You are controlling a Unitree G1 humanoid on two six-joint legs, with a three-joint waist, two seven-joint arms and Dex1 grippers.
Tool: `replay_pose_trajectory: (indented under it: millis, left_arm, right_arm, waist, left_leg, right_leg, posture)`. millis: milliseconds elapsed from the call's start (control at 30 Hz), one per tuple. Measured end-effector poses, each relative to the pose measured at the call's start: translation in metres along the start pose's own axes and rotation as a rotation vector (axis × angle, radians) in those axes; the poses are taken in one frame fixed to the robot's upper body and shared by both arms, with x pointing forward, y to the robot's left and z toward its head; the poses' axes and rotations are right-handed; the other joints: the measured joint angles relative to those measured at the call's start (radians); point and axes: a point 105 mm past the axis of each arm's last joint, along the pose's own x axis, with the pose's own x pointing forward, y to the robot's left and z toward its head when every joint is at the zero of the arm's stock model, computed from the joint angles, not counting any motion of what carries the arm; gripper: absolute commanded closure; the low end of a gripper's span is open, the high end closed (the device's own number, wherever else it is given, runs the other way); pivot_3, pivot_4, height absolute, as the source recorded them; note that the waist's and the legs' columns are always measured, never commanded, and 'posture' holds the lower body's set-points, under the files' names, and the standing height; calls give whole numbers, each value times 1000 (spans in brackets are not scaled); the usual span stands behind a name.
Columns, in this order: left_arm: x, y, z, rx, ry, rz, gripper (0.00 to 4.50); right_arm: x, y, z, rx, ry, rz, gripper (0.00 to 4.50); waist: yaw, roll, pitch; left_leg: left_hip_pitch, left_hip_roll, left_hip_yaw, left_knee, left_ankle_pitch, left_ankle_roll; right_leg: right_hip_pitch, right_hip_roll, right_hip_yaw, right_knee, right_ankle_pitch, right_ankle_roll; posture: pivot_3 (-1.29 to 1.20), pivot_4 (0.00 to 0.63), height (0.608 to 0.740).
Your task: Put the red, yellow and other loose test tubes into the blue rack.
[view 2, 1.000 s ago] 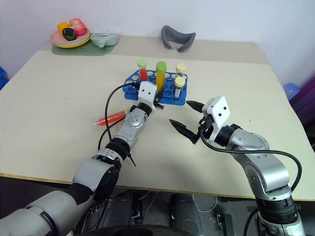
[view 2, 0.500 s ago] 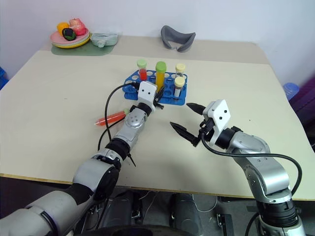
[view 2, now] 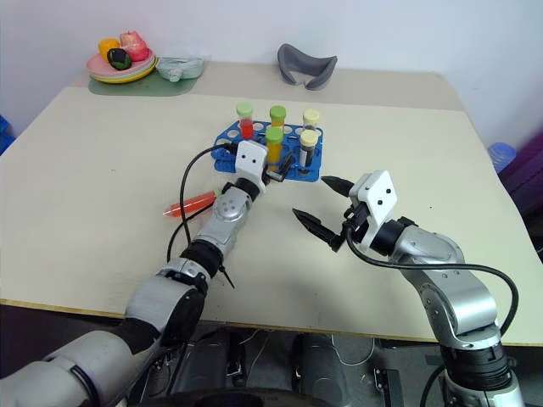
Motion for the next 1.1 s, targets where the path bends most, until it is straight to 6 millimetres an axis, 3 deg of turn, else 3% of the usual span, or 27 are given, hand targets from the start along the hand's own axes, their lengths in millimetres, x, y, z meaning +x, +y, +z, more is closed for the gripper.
replay_pose_trajectory:
  millis: [367, 500, 633, 800, 900, 1100]
  left_arm:
    - [-63, 47, 33, 28, 24, -156, 98]
    - [-77, 72, 45, 71, 177, -209, 98]
    - [-74, 94, 67, 178, 328, -220, 98]
    - [-77, 108, 94, 310, 625, -371, 98]
    - [-89, 113, 91, 281, 857, -459, 98]
    - [-94, 101, 79, 334, 1050, -675, 98]
  right_arm:
    - [-2, 1, -4, 13, 1, -1, 53]
    - [-2, 0, -5, 18, 2, 1, 53]
    - [-1, -1, -6, 20, -7, 8, 53]
    - [2, -5, -5, 14, -12, 20, 53]
    - [3, -3, -5, 15, -10, 54, 53]
    - [-17, 14, -9, 9, 116, 249, 53]
  waist:
    - [-21, 1, 0]
    - [-19, 1, 0]
    - [-16, 1, 0]
    - [-21, 1, 0]
    - [-21, 3, 1]
    - [-9, 4, 3]
  left_leg:
    - [0, 1, -1, -1, 1, -1]
    - [1, 1, -1, -1, 1, -1]
    - [1, 1, -1, -1, 1, -1]
    - [1, 1, 1, -2, 1, -2]
    - [1, 1, 2, -2, 1, -2]
    - [0, 0, 1, -1, 1, -2]
  right_leg:
    - [0, 1, 0, 0, 0, 0]
    - [0, 1, 0, 0, 0, 0]
    - [1, 1, 0, 0, 0, 0]
    - [0, 2, 0, 1, -1, -1]
    - [0, 1, 0, 1, -1, -1]
    - [0, 1, 0, 0, -1, -1]
  posture:
    - [0, 150, 689]
    - [0, 150, 689]
    - [0, 150, 689]
    - [0, 150, 689]
    - [0, 150, 689]
    - [0, 150, 689]
